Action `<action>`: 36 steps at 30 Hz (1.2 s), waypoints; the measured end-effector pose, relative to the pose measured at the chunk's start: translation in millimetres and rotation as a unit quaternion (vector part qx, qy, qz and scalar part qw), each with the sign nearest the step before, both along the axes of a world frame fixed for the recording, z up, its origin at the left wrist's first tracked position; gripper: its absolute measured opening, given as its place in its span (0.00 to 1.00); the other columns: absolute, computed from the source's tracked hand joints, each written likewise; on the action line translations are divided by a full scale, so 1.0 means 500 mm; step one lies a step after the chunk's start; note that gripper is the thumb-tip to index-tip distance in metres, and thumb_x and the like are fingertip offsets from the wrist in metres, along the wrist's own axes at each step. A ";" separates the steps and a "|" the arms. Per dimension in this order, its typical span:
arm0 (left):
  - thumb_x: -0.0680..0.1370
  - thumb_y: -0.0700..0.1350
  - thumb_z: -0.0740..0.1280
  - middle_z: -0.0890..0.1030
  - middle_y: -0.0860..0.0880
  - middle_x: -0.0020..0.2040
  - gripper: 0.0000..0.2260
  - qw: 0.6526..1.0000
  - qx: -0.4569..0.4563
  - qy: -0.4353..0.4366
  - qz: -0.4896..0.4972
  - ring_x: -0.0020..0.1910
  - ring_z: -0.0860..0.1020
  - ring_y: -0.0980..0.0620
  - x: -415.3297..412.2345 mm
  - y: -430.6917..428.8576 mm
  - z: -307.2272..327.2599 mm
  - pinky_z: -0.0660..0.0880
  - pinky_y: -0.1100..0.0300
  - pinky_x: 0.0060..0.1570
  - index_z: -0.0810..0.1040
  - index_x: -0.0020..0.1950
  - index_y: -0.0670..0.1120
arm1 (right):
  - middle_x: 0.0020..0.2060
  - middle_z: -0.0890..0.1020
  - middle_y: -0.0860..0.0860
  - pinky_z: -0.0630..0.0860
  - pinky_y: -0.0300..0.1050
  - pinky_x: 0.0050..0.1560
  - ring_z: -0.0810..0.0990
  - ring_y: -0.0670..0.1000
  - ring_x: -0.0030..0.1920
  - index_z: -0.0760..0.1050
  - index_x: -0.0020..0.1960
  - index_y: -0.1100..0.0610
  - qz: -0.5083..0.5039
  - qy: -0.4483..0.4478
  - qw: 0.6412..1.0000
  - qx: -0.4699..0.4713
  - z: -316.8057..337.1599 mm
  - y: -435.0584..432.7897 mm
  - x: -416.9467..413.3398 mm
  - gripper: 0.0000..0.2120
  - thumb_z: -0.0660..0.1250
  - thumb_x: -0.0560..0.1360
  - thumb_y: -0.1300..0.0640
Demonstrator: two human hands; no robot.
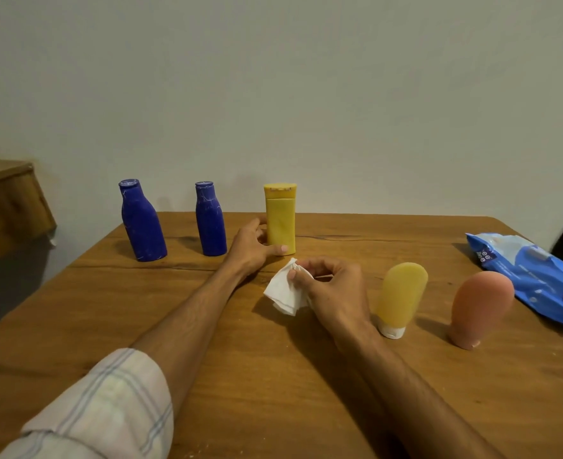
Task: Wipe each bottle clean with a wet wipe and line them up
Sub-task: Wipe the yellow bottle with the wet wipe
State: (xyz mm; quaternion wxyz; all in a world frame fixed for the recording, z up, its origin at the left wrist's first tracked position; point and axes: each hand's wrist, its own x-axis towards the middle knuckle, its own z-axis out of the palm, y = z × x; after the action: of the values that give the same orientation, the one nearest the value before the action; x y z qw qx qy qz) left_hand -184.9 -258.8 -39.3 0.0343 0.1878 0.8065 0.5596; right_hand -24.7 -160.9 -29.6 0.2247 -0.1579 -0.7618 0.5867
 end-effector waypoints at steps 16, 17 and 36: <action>0.72 0.43 0.76 0.80 0.46 0.61 0.28 0.988 0.135 -0.054 0.057 0.56 0.80 0.46 0.108 -0.053 0.046 0.79 0.45 0.56 0.69 0.70 0.48 | 0.40 0.84 0.45 0.82 0.43 0.39 0.83 0.45 0.42 0.82 0.45 0.50 0.006 0.069 0.998 0.007 0.054 -0.020 0.047 0.03 0.74 0.72 0.55; 0.72 0.42 0.75 0.79 0.46 0.60 0.27 0.985 0.155 -0.059 0.054 0.55 0.80 0.46 0.126 -0.060 0.058 0.79 0.46 0.56 0.69 0.70 0.48 | 0.40 0.84 0.45 0.82 0.43 0.41 0.83 0.45 0.42 0.82 0.45 0.50 0.006 0.078 0.997 0.012 0.061 -0.022 0.055 0.03 0.75 0.72 0.55; 0.82 0.53 0.58 0.82 0.42 0.56 0.13 0.870 0.410 -0.240 -0.130 0.56 0.81 0.44 0.458 -0.127 0.139 0.77 0.45 0.57 0.74 0.61 0.49 | 0.42 0.85 0.45 0.78 0.35 0.37 0.82 0.42 0.42 0.83 0.48 0.52 0.094 0.136 0.984 0.070 0.114 -0.047 0.279 0.06 0.74 0.71 0.55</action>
State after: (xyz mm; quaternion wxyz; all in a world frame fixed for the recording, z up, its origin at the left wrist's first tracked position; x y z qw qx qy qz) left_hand 44.1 -322.4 30.1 0.2193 0.1483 0.4392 0.8585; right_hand 114.7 -184.2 27.2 0.2804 0.0120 -0.7750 0.5662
